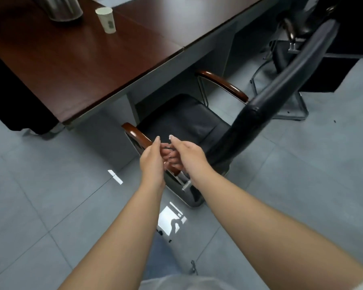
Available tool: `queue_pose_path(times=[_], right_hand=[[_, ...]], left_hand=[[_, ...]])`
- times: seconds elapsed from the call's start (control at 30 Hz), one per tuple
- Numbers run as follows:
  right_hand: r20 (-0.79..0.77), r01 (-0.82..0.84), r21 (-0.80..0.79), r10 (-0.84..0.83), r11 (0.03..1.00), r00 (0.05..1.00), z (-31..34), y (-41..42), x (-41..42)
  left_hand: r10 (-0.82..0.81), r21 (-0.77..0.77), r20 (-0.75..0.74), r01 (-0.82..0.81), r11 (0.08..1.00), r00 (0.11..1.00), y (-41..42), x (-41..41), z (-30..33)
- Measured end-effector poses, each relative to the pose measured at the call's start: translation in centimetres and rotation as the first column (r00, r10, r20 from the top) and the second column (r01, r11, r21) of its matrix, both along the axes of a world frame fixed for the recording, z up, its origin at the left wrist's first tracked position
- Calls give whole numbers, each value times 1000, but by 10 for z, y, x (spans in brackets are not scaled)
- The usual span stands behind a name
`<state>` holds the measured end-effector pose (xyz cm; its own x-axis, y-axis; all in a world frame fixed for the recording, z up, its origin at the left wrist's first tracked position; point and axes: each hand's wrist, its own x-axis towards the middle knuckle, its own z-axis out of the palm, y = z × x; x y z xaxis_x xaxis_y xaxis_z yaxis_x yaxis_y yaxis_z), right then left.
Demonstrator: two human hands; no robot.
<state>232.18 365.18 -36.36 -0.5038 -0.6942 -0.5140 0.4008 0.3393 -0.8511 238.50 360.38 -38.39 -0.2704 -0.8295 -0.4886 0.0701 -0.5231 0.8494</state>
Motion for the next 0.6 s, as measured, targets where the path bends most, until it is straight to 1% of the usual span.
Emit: queue_pose_path(times=[0.1, 0.13, 0.23, 0.37, 0.43, 0.5, 0.6], right_hand=[[-20, -53, 8, 53, 999, 998, 0, 58, -5], [-21, -39, 10, 39, 999, 999, -2, 76, -11], [5, 101, 59, -101, 993, 995, -14, 126, -34], [40, 301, 100, -306, 948, 951, -32, 176, -79], [67, 383, 104, -391, 918, 918, -39, 200, -110], [87, 435, 103, -444, 895, 892, -42, 212, -133], [92, 538, 95, -545, 838, 833, -48, 236, -199]], left_hand=[[-46, 43, -66, 49, 998, 997, 44, -1, -1], [-65, 45, -69, 68, 997, 996, 55, -4, -3], [-155, 47, -21, 156, 987, 988, 91, -23, -15], [-331, 82, 33, 327, 941, 943, 137, -74, -25], [-417, 98, 23, 413, 906, 909, 161, -113, -28], [-462, 97, -6, 460, 882, 887, 172, -142, -32], [-532, 97, -17, 531, 842, 847, 192, -218, -42]])
